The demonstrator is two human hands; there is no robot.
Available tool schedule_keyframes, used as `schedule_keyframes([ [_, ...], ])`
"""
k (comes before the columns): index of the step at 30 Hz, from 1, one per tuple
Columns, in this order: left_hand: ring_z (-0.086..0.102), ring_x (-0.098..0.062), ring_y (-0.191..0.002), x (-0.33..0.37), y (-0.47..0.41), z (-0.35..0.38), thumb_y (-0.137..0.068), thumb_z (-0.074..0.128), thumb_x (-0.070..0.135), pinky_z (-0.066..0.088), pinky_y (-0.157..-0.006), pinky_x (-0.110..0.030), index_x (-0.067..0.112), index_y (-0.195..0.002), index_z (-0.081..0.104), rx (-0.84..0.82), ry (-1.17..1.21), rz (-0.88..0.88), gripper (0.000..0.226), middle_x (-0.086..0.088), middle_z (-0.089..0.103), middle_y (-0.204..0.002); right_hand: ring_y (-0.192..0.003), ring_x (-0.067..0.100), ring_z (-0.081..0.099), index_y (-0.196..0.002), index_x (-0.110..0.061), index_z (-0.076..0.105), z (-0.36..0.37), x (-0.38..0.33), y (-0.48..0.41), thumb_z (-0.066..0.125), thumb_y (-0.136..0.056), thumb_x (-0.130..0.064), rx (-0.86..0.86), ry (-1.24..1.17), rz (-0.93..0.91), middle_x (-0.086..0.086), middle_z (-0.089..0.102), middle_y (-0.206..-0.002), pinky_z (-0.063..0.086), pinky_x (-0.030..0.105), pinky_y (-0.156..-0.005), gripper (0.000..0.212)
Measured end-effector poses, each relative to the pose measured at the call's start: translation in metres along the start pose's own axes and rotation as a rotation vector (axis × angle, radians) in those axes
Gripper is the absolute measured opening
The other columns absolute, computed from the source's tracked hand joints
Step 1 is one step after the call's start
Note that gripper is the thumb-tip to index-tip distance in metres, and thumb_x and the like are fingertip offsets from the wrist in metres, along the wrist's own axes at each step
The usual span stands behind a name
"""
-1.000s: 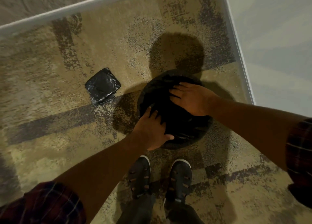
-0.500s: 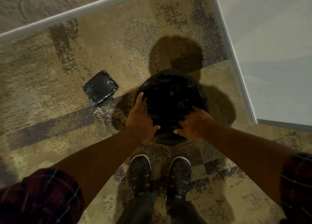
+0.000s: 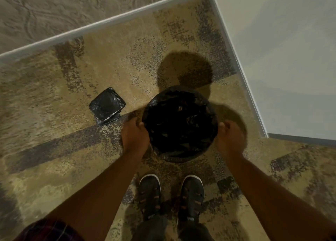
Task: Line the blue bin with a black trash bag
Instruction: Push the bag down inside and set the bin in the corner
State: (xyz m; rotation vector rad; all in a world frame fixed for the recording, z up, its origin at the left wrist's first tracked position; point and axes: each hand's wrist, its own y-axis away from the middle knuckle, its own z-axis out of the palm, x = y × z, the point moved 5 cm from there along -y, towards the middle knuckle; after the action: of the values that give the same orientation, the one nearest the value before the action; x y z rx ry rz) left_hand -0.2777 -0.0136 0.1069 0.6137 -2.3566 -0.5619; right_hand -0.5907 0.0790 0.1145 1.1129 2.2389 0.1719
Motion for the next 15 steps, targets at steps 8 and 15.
schedule_keyframes([
  [8, 0.059, -0.015, -0.071, -0.003, -0.001, 0.011, -0.103, 0.060, 0.015, 0.045, -0.062, -0.025, 0.007, -0.115, 0.076, -0.056, 0.090, -0.077, 0.021, -0.012, 0.074, -0.103, -0.067, 0.025, 0.053, -0.079, -0.012, 0.060, 0.030, 0.014, 0.006, 0.046, -0.107, -0.026, -0.125, -0.023, 0.069, 0.005, 0.056, -0.071, 0.035, 0.032, -0.063, 0.034],
  [15, 0.063, -0.022, -0.081, 0.000, -0.005, -0.006, -0.101, 0.062, 0.014, 0.047, -0.066, -0.029, 0.009, -0.114, 0.072, -0.155, 0.092, -0.098, 0.016, -0.006, 0.068, -0.098, -0.067, 0.041, 0.062, -0.078, 0.002, 0.065, 0.011, -0.007, 0.015, 0.047, -0.107, -0.026, -0.132, -0.084, 0.102, 0.022, 0.063, -0.069, 0.048, 0.042, -0.060, 0.044],
])
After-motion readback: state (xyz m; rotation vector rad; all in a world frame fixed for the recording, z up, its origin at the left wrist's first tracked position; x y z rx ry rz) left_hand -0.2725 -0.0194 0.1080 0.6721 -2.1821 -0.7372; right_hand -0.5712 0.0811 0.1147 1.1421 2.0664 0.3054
